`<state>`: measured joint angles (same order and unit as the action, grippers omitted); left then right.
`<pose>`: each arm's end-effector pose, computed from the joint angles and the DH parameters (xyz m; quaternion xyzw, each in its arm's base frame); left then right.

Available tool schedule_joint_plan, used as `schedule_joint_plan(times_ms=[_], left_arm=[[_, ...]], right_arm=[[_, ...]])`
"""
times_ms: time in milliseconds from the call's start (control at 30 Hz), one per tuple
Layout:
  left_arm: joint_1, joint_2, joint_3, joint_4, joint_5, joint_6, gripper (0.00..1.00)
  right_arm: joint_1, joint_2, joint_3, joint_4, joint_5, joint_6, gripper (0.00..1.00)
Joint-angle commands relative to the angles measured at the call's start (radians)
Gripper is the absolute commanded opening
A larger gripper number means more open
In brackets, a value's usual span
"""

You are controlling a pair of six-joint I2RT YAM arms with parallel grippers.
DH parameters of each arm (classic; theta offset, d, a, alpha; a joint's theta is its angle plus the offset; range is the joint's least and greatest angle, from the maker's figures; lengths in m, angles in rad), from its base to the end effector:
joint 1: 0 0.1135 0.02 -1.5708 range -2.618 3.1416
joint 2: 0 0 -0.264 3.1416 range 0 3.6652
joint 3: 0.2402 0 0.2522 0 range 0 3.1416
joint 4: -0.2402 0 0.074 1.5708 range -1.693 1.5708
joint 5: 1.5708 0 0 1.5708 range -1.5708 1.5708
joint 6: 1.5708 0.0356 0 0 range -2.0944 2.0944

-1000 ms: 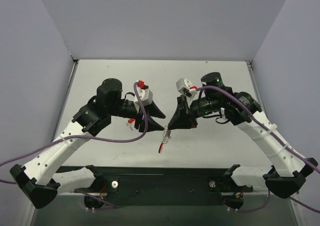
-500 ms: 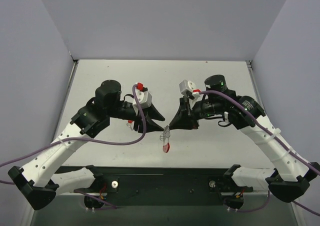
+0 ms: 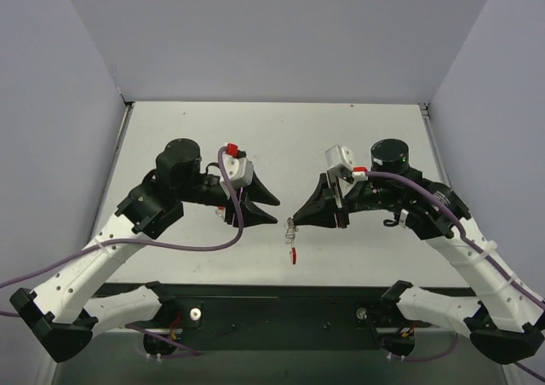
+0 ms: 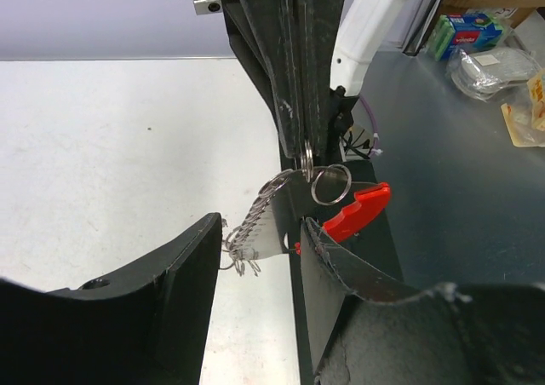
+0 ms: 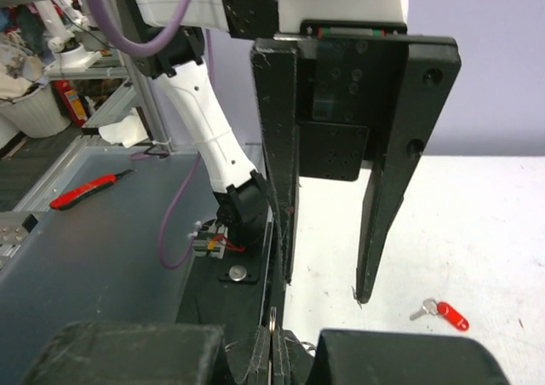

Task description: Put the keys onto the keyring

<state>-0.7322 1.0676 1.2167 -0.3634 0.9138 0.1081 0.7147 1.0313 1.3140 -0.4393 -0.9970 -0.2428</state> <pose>0.1445 -0.1678 0.4201 0.5378 0.5251 -0.4998 0.4304 0.1277 0.1504 0.4514 -0.5833 0.4496 0.4868 0.4698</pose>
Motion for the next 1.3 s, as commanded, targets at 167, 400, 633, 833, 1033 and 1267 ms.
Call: schedule_joint_plan(times_ms=[167, 400, 633, 833, 1033, 1267], left_arm=[[0.007, -0.054, -0.035, 0.064, 0.048, -0.005, 0.51], [0.014, -0.061, -0.054, 0.067, 0.048, -0.004, 0.51], [0.014, -0.058, -0.062, 0.081, 0.051, -0.007, 0.51], [0.017, -0.061, -0.069, 0.087, 0.048, -0.005, 0.51], [0.019, -0.063, -0.079, 0.093, 0.046, -0.007, 0.51], [0.022, -0.067, -0.082, 0.096, 0.042, -0.005, 0.51]], right_arm=[[-0.069, -0.007, -0.015, 0.094, -0.38, -0.067, 0.0], [-0.123, -0.008, 0.025, 0.093, -0.704, -0.024, 0.0], [-0.075, -0.094, -0.128, 0.852, -0.716, 0.614, 0.0], [-0.035, -0.111, -0.136, 0.93, -0.716, 0.721, 0.0], [-0.017, -0.117, -0.125, 0.906, -0.716, 0.705, 0.0], [-0.008, -0.114, -0.125, 0.904, -0.716, 0.695, 0.0]])
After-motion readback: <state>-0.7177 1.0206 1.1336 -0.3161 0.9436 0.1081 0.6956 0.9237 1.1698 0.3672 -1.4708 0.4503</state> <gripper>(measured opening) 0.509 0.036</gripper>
